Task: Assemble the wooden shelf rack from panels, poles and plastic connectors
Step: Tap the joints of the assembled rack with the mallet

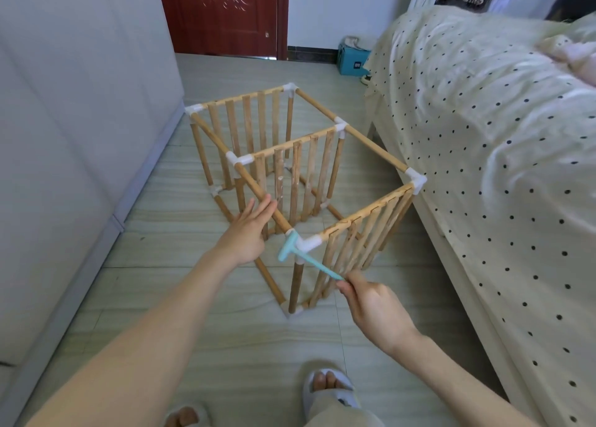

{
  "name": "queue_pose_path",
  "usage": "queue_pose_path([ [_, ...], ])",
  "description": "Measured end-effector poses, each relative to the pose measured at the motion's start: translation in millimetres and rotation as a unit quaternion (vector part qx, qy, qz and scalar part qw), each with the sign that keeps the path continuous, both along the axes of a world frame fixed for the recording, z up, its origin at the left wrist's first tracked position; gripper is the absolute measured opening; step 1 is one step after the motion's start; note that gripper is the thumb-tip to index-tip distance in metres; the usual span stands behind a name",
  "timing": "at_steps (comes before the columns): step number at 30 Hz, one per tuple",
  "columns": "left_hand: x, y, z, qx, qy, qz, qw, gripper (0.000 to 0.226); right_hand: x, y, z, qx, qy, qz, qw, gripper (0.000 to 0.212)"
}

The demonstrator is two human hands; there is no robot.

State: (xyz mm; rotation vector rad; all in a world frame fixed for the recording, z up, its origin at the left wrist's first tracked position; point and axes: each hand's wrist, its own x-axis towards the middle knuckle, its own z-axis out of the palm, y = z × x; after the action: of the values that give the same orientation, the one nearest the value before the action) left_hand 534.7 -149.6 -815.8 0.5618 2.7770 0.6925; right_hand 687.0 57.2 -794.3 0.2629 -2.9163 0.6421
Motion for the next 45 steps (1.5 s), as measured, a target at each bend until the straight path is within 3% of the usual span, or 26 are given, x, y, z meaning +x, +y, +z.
queue_pose_path([
  [3,-1.2,-1.3,-4.7,-0.001,0.012,0.002,1.000,0.082,-1.3,-2.8,8.8,-0.151,0.127,-0.030,0.980,0.015],
  [5,-0.1,-0.4,-6.0,-0.001,0.015,0.004,1.000,0.082,-3.1,-2.5,10.6,-0.195,0.144,-0.064,0.968,0.018],
  [7,1.2,0.5,-6.1,-0.004,0.015,0.006,1.000,0.083,-0.1,-2.2,1.2,-0.073,0.007,-0.052,0.996,0.025],
  [8,1.3,0.5,-6.2,-0.005,0.017,0.006,1.000,0.083,2.0,4.0,-5.2,-0.036,-0.016,-0.047,0.998,0.026],
  [9,0.8,0.4,-6.7,-0.007,0.020,0.006,1.000,0.083,2.2,8.3,-6.0,-0.038,-0.008,-0.051,0.998,0.025],
  [12,0.7,1.3,-7.4,-0.004,0.018,0.013,1.000,0.084,1.5,6.5,9.5,-0.152,0.144,-0.065,0.976,0.025],
  [13,1.1,2.4,-6.9,-0.005,0.016,0.016,1.000,0.084,1.8,4.3,11.9,-0.179,0.148,-0.074,0.970,0.028],
  [14,1.3,3.0,-6.2,-0.009,0.015,0.018,1.000,0.084,2.8,-0.2,11.3,-0.170,0.107,-0.066,0.977,0.030],
  [16,0.9,3.2,-3.5,-0.017,0.015,0.018,1.000,0.083,8.4,-2.4,2.9,-0.042,-0.035,-0.035,0.998,0.029],
  [17,0.8,3.1,-3.0,-0.021,0.015,0.017,1.000,0.083,9.8,1.1,0.1,-0.031,-0.049,-0.030,0.998,0.026],
  [20,1.5,2.9,-1.3,-0.020,0.009,0.020,1.000,0.084,8.9,1.0,11.3,-0.175,0.125,-0.058,0.975,0.022],
  [21,2.0,3.4,-0.2,-0.020,0.007,0.020,1.000,0.084,8.4,1.0,10.6,-0.195,0.140,-0.076,0.968,0.026],
  [24,3.1,4.8,1.7,-0.030,0.007,0.019,0.999,0.085,10.0,-1.6,-1.6,-0.065,-0.029,-0.049,0.996,0.031],
  [25,3.3,4.9,1.8,-0.035,0.008,0.017,0.999,0.085,9.7,1.6,-4.1,-0.072,-0.047,-0.056,0.995,0.028],
  [28,3.3,4.6,2.5,-0.034,0.007,0.017,0.999,0.086,5.4,0.8,6.3,-0.186,0.108,-0.069,0.974,0.031],
  [29,3.8,4.6,3.6,-0.033,0.004,0.016,0.999,0.086,4.6,1.4,4.9,-0.175,0.113,-0.073,0.975,0.035],
  [32,4.8,4.2,4.5,-0.043,0.013,0.008,0.999,0.085,13.1,2.5,-7.1,0.026,-0.035,-0.045,0.998,0.038],
  [33,3.8,4.0,3.8,-0.046,0.018,0.006,0.999,0.084,12.4,5.8,-10.6,0.029,-0.026,-0.045,0.998,0.037],
  [36,1.3,0.6,4.2,-0.067,0.045,-0.005,0.997,0.065,4.5,9.6,-6.0,-0.092,0.091,-0.069,0.989,0.033],
  [39,-13.0,-3.5,11.2,-0.149,0.145,-0.074,0.975,0.041,5.6,9.1,-24.0,-0.011,-0.076,-0.061,0.995,0.022],
  [41,-22.5,-3.1,14.6,-0.173,0.141,-0.107,0.969,0.037,4.9,13.5,-30.4,-0.126,-0.095,-0.123,0.980,0.024],
  [43,-24.8,-1.2,13.1,-0.154,0.121,-0.115,0.974,0.032,-0.5,14.0,-28.3,-0.327,-0.060,-0.200,0.922,0.026],
  [45,-23.6,0.8,10.8,-0.140,0.143,-0.120,0.972,0.029,-12.0,15.0,-27.3,-0.450,-0.061,-0.228,0.861,0.030],
])
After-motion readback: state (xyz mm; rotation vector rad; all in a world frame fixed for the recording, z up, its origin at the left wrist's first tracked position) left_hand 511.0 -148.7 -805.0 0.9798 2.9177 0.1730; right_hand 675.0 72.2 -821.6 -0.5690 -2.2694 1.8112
